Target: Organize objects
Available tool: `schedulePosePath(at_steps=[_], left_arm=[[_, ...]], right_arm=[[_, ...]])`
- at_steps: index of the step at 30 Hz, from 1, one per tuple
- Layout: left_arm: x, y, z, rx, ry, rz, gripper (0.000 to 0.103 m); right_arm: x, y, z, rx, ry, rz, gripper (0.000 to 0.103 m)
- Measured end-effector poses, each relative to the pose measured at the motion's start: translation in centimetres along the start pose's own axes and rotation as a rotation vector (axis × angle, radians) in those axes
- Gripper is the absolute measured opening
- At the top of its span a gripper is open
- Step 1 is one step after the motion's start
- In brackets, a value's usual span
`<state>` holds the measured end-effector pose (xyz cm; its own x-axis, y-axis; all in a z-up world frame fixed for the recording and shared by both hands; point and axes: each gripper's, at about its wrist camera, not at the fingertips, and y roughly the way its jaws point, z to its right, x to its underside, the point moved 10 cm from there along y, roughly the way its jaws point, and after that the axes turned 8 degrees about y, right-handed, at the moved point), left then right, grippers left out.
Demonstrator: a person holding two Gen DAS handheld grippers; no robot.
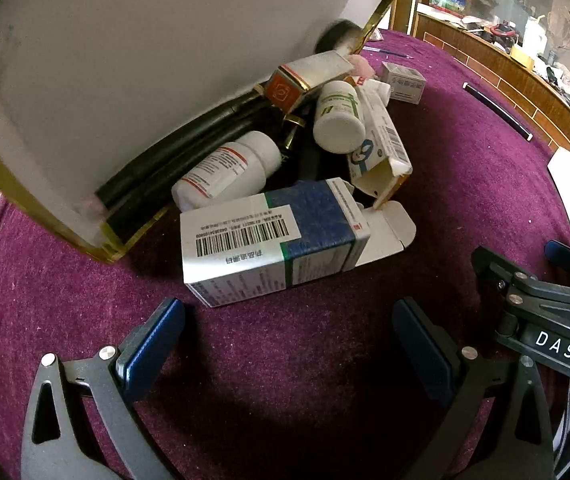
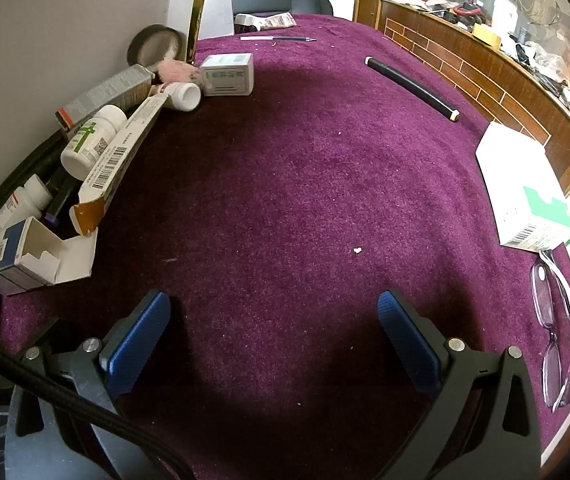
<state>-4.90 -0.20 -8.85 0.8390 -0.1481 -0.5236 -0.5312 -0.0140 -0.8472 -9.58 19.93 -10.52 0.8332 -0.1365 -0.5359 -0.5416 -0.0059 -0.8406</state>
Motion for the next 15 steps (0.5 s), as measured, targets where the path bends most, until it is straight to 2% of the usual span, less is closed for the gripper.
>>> schedulePosePath(at_steps=[15], left_arm=[[0.45, -0.52, -0.45, 0.000, -0.001, 0.001, 0.101]], right_arm=[[-0.03, 0.02, 0.15, 0.000, 0.000, 0.000, 0.103]])
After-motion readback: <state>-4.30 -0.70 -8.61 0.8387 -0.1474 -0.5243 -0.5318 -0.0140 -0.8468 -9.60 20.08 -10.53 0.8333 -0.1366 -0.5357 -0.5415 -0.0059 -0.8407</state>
